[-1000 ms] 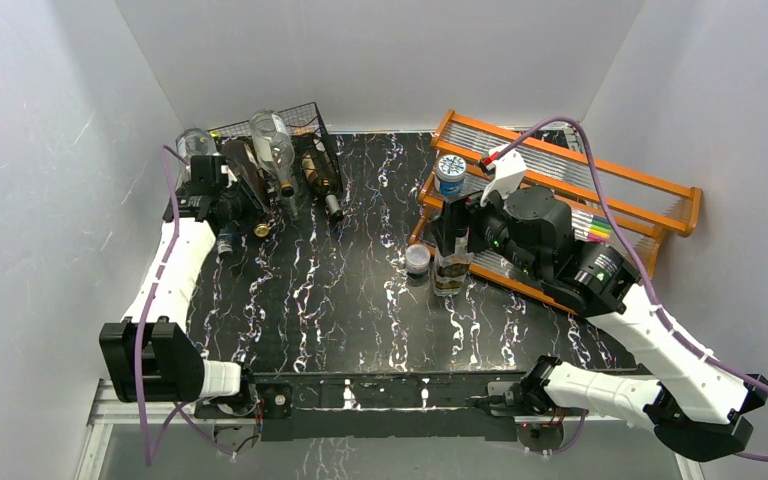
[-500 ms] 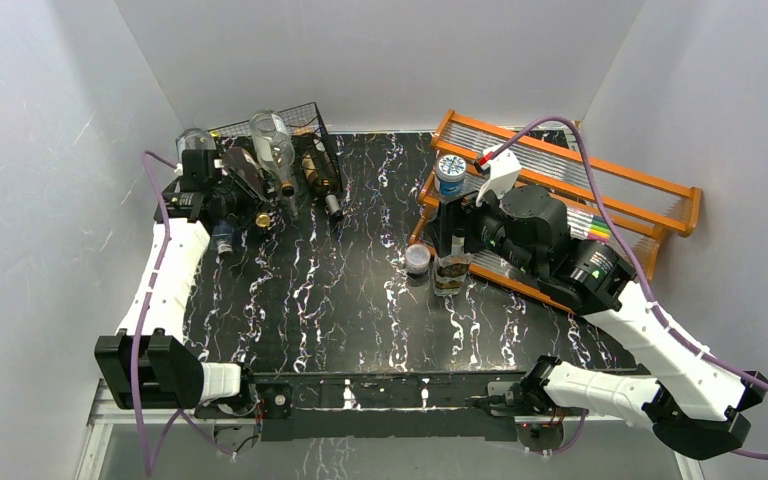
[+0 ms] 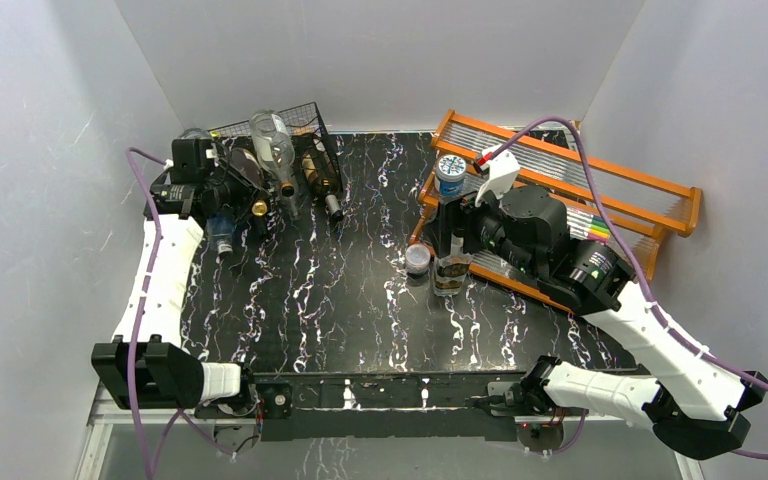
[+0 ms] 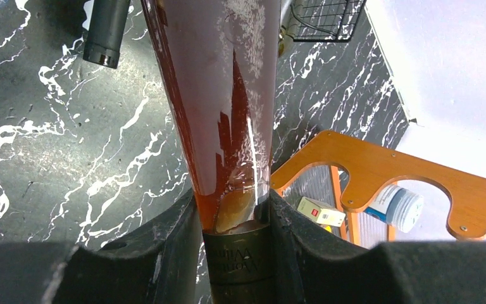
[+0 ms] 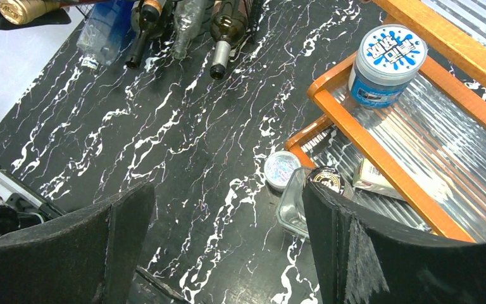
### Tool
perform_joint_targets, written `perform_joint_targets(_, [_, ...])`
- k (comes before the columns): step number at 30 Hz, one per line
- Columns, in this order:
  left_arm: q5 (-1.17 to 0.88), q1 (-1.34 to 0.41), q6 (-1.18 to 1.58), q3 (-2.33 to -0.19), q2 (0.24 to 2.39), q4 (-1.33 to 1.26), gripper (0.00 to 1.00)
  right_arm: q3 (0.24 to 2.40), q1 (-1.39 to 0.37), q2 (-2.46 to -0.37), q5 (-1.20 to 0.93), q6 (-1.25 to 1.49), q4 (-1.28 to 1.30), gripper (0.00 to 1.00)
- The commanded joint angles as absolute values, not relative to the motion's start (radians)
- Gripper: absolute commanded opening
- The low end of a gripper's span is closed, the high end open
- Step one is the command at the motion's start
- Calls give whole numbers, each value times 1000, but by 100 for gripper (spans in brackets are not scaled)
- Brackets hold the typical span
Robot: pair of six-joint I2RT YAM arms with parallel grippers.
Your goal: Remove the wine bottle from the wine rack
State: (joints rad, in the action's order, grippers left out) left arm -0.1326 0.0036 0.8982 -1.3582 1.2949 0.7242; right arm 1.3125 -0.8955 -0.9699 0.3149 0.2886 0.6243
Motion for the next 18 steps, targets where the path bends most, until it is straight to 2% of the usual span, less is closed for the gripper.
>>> perform_joint_targets(1, [-167,11,857,-1527,1177,448,0,1320,-891,-969,301,281,553,98])
perform_joint_targets(8, [-224,11,853,-1556,1174,507,0,1399,-892,-1024,282,211,565,98])
perform_joint_targets(18, [-277,10,890,-1589,1137,638,0,1412,-893,-1091,38,71,448,98])
